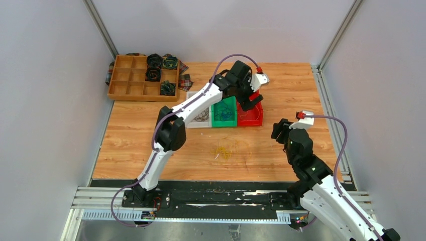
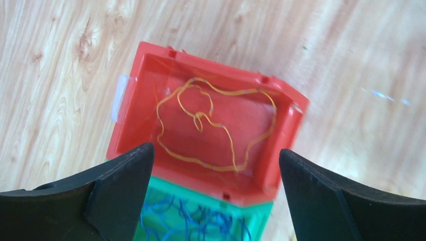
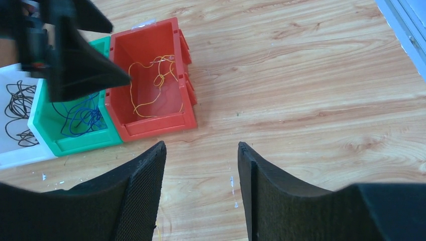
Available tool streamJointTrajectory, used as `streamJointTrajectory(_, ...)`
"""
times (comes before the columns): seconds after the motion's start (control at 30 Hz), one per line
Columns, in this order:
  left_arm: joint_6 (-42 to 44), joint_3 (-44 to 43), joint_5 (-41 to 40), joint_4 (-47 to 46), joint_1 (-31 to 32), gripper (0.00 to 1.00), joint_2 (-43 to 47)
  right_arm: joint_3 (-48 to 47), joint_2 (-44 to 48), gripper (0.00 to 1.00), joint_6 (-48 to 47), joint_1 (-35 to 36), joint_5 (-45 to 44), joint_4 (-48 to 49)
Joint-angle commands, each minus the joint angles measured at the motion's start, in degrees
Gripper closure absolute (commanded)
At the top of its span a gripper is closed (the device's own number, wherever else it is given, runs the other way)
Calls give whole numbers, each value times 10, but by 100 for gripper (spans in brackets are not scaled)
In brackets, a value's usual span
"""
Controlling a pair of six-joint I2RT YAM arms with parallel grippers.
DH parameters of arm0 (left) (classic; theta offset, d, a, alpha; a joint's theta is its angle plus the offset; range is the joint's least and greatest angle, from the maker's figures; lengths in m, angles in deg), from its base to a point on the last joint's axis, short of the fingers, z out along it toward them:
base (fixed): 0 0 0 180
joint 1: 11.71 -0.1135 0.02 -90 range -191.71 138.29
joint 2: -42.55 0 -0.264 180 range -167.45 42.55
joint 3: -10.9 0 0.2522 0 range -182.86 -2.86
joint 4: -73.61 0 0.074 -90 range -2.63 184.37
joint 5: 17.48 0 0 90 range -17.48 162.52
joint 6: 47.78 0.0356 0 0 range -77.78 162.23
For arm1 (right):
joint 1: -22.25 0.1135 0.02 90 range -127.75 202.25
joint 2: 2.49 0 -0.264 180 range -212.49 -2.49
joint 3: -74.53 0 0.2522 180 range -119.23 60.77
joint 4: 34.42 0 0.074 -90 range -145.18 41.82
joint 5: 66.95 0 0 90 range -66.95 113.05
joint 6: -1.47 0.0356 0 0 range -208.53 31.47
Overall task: Untangle the cables
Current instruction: Place the cable in the bin, then untie the cable.
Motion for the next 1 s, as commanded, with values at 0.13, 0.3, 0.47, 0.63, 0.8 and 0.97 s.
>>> streamJointTrajectory(0.13,135,177,108,152,-21,1,221,-21,-25,44,-2,-10,36,11)
streamJointTrajectory(0.3,266,354,142,182,-23,6,302,-14,-43,44,-1,-12,64,24)
streamJointTrajectory(0.47,346,393,152,214,-21,12,275,-6,-41,45,-3,-11,74,22)
streamJointTrajectory(0.63,433,399,157,216,-19,15,243,0,-38,46,-1,-12,79,20)
streamJointTrajectory(0.8,500,395,147,216,-7,18,220,-1,-38,47,0,-11,79,17)
streamJointTrajectory(0.97,533,383,153,216,0,30,198,-3,-43,49,1,-12,79,16)
